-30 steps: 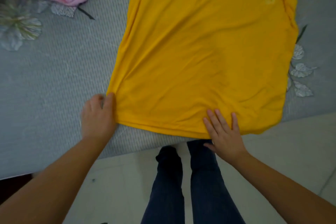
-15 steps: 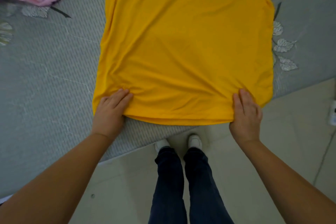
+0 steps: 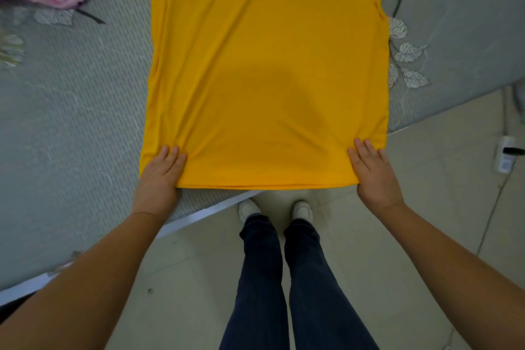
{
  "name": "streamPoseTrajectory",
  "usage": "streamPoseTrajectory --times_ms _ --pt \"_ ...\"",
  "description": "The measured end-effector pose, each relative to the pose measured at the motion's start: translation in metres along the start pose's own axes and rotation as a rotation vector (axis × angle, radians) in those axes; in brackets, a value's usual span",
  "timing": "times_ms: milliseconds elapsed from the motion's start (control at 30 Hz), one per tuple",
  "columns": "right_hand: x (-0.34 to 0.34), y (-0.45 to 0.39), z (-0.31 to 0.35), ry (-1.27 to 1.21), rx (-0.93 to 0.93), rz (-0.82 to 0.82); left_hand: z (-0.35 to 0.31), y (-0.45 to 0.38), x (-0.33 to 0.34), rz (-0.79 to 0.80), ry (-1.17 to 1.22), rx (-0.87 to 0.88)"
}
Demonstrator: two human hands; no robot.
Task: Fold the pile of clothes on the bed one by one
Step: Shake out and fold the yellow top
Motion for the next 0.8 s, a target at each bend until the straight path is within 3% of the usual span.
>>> streamPoseTrajectory --times_ms 200,300,467,633,800 --pt "0.0 0.033 -0.003 0.114 -0.059 0.298 0.008 0.031 0.009 0.216 0.083 -0.215" --pt "-0.028 0.013 -0.01 0.141 -0.041 0.286 0.016 0.014 -0.009 0.285 0.041 -0.339" --pt "-0.104 -0.066 -0.033 0.097 0.005 0.074 0.011 -0.058 -0.08 0.104 0.04 -0.44" --pt "-0.162 -0.161 -0.064 0.231 0.002 0.006 0.006 -0.138 -0.155 -0.136 0.241 -0.522" --pt "-0.218 -0.258 -0.08 0.068 -0.024 -0.135 0.005 -0.205 -0.216 -0.347 0.28 -0.624"
Point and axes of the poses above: each hand's wrist, its own y-axis away from the middle knuckle, its own x-axis out of the palm, z = x × y, the point moved 8 cm from there along -y, towards the middle knuckle, and after that the axes turned 9 degrees about y, right-handed, at the moved point
